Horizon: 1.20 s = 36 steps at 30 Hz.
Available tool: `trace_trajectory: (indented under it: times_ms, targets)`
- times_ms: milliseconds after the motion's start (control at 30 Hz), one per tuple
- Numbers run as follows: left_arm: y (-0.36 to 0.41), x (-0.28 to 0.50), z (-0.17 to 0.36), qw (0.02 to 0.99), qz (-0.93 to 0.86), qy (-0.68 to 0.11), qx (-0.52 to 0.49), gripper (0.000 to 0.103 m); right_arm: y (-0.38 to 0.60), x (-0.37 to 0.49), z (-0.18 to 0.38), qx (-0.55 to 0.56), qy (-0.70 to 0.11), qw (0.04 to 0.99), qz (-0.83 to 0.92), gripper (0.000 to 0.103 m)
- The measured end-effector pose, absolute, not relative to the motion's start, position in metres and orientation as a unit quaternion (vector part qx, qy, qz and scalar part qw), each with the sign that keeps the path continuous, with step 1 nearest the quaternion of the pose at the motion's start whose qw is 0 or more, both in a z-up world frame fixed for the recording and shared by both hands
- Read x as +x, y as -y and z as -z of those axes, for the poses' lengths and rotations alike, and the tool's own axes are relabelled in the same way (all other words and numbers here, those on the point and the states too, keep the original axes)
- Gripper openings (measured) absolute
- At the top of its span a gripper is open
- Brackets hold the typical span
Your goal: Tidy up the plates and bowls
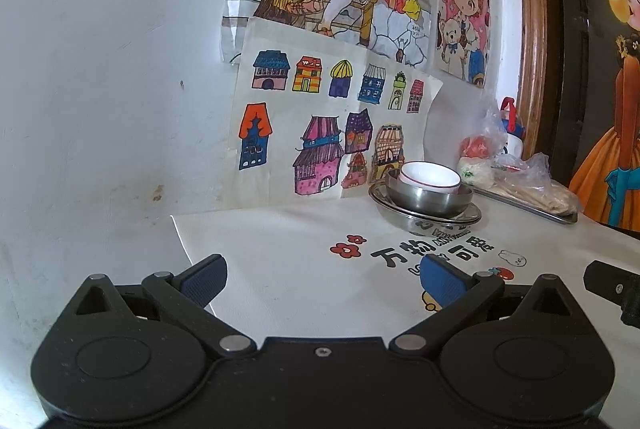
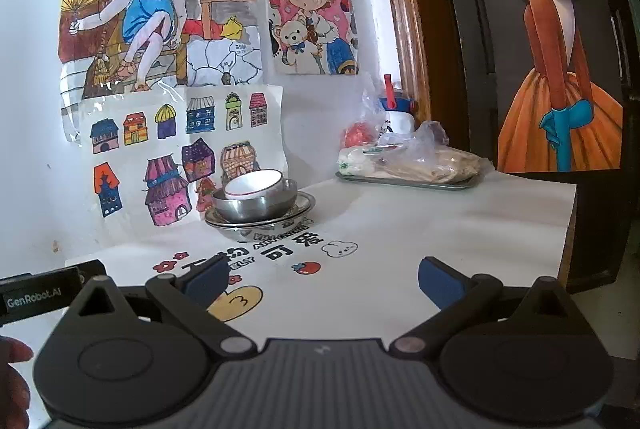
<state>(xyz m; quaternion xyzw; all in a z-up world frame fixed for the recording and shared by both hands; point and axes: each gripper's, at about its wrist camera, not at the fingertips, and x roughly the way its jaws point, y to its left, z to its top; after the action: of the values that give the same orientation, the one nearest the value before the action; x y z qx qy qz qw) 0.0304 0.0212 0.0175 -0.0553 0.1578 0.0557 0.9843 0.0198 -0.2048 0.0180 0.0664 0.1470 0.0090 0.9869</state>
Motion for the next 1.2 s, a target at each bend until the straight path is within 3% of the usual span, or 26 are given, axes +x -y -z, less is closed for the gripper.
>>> trace_trajectory:
  times_ms: [1200]
  targets:
    - [-0.0205, 0.0318, -0.0164, 0.984, -0.056, -0.158, -0.054, 0.102, 0.2041, 0.0213, -0.0184, 0.061, -0.150, 0.987, -0.011, 0.103]
